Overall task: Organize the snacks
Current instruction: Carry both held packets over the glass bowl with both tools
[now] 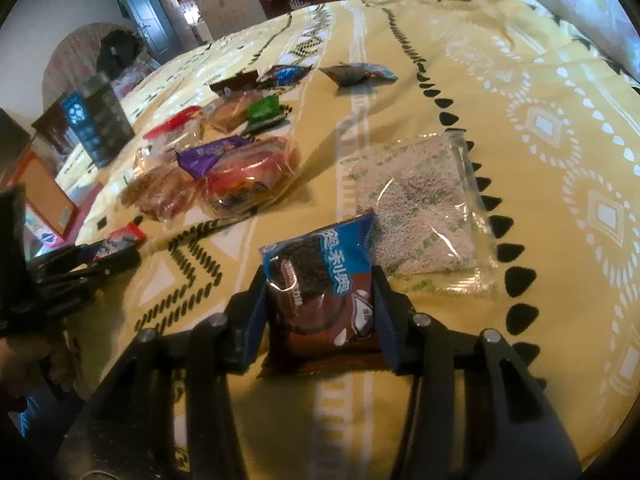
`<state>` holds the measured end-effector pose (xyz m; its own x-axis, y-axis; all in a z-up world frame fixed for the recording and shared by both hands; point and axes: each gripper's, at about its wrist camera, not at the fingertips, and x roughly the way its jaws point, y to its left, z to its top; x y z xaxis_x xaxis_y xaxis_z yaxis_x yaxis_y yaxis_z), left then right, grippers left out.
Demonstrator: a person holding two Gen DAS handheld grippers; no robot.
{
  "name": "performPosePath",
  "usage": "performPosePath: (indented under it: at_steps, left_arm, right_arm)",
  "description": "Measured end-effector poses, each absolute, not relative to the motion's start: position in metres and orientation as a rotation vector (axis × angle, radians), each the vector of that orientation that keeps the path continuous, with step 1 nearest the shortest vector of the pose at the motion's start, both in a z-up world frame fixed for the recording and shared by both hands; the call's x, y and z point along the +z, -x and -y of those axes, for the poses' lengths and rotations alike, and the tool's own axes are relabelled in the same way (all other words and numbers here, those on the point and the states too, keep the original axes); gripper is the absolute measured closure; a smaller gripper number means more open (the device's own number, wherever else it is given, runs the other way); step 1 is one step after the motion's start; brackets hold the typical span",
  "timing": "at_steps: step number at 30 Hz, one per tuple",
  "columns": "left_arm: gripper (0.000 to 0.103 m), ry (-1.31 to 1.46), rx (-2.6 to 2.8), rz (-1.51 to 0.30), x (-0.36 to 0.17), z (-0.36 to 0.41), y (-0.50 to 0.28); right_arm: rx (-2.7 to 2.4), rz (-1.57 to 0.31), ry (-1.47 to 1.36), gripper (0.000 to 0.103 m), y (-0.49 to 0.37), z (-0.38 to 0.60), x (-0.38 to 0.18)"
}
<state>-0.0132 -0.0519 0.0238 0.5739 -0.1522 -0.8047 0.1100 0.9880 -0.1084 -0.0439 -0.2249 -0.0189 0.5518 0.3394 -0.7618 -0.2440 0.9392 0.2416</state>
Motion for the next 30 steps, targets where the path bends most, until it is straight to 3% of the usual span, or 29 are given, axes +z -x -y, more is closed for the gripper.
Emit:
performPosePath:
  at_steps: [14, 30]
  left_arm:
    - [0.062, 0.116, -0.071, -0.750, 0.129, -0.001, 0.035]
    - [0.062, 0.196, 0.272, -0.523, 0.253, -0.183, 0.104]
  right_arm:
    - [0.411, -0.788, -0.089, 0.055, 0.051, 0.184, 0.057]
    - [0.751, -0.628, -0.055, 0.055, 0.040, 0.029, 0.172]
